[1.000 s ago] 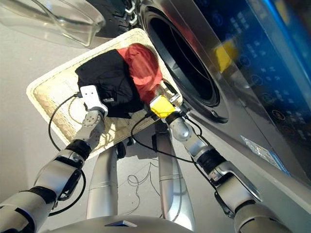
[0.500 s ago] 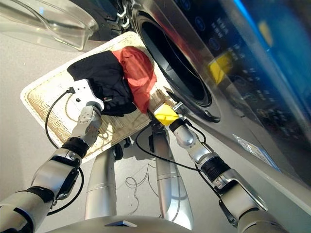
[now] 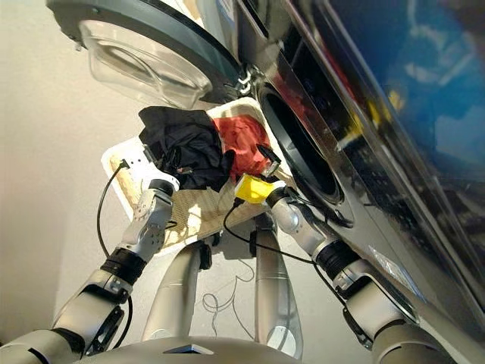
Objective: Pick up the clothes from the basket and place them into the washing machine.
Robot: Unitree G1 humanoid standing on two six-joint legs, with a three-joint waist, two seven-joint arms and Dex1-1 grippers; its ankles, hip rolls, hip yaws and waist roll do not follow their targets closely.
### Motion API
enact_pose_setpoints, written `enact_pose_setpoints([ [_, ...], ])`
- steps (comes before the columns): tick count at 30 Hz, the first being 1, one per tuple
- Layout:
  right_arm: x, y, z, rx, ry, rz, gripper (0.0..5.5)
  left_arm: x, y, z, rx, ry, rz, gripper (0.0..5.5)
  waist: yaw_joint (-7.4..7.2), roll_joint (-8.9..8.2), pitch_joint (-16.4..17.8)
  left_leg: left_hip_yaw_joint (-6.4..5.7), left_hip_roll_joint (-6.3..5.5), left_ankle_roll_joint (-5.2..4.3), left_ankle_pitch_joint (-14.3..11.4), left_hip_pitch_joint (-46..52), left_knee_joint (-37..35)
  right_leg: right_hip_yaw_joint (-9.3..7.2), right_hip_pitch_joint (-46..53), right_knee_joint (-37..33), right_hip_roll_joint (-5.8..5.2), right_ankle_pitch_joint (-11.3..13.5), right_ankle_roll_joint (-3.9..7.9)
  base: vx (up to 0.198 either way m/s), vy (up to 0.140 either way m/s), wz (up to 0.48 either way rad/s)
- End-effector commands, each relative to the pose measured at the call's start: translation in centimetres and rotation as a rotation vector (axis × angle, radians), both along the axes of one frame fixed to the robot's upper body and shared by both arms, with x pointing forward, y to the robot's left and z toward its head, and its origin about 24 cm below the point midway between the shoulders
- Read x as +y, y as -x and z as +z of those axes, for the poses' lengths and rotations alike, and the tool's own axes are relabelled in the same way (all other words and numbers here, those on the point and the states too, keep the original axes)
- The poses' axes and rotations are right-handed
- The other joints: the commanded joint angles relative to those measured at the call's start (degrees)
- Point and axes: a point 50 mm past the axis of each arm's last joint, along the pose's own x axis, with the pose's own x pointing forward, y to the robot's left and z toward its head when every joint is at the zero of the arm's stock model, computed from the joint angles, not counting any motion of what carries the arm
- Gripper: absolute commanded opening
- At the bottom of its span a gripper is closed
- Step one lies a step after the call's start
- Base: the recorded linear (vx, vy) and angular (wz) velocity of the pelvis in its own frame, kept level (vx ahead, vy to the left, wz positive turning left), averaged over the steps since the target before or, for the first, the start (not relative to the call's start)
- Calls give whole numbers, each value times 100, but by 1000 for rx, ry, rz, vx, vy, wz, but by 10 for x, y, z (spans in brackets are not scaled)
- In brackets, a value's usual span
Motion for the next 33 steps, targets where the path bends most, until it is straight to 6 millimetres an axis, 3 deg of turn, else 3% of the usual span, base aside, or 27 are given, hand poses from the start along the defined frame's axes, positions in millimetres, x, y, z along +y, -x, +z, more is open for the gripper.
enact_pose_setpoints([
  [1, 19, -2, 16, -84, 8, 80, 550, 2, 17, 33, -174, 100, -76, 0, 36, 307, -281, 20, -167, 40, 190, -232, -203, -167, 410, -414, 66, -133, 390, 0, 0, 0],
  [7, 36, -13, 32, -204, 105, 112, 550, -15, 41, 46, -208, 187, -277, 0, 212, 407, -340, -20, -205, 54, 212, -200, -189, -210, 457, -373, 52, -197, 370, -21, 1, 16],
  [8, 36, -13, 33, -207, 104, 113, 550, -15, 41, 47, -210, 186, -276, 0, 181, 382, -315, 37, -224, 92, 386, -278, -204, -237, 396, -415, 14, -43, 332, -126, 8, 75],
  [9, 31, -15, 34, -225, 107, 92, 550, -15, 44, 50, -218, 190, -296, 0, 206, 400, -325, 24, -229, 99, 397, -292, -211, -237, 381, -414, 18, -41, 330, -126, 4, 41],
  [14, 38, -26, 62, -414, 45, 9, 550, -21, 57, 55, -211, 225, -379, 0, 313, 479, -330, -5, -217, 125, 404, -385, -150, -250, 303, -371, 7, -53, 324, 16, 0, 4],
  [15, 40, -27, 65, -436, 32, 0, 550, -22, 58, 54, -209, 216, -386, 0, 358, 508, -364, -65, -197, 86, 242, -317, -144, -225, 346, -326, 40, -206, 362, 86, 4, 20],
  [20, 56, -26, 86, -522, -58, 15, 550, -31, 60, 50, -175, 224, -431, 0, 392, 517, -357, -71, -178, 95, 251, -335, -134, -230, 311, -285, 35, -203, 366, 18, 1, 3],
  [21, 58, -25, 88, -518, -74, 22, 224, -33, 61, 50, -173, 220, -441, 0, 389, 514, -356, -71, -176, 98, 255, -347, -126, -229, 301, -283, 41, -201, 361, 0, 0, 0],
  [22, 60, -25, 91, -526, -90, 26, 0, -34, 61, 48, -165, 224, -449, 0, 390, 513, -353, -71, -170, 98, 245, -348, -113, -231, 301, -274, 47, -213, 357, 0, 0, 0],
  [27, 65, -21, 97, -530, -170, 42, 0, -36, 61, 40, -126, 204, -447, 0, 374, 488, -371, -92, -144, 101, 253, -359, -95, -232, 294, -248, 50, -229, 339, 0, 0, 0],
  [28, 65, -20, 96, -512, -198, 41, 0, -35, 61, 37, -118, 191, -447, 95, 367, 484, -374, -94, -140, 103, 249, -361, -80, -235, 281, -223, 50, -235, 339, 0, 0, 0],
  [29, 65, -20, 96, -512, -198, 41, 0, -35, 61, 37, -118, 191, -447, 272, 368, 483, -377, -94, -140, 103, 249, -362, -79, -235, 279, -222, 50, -236, 339, 0, 0, 0],
  [30, 65, -19, 96, -500, -221, 43, 0, -34, 61, 36, -114, 185, -448, 550, 362, 484, -378, -98, -137, 105, 248, -358, -81, -233, 273, -217, 50, -235, 336, 0, 0, 0],
  [33, 62, -19, 89, -453, -267, 23, 0, -32, 60, 31, -93, 167, -441, 550, 358, 480, -387, -98, -135, 105, 249, -357, -87, -238, 275, -231, 46, -232, 335, 0, 0, 0],
])
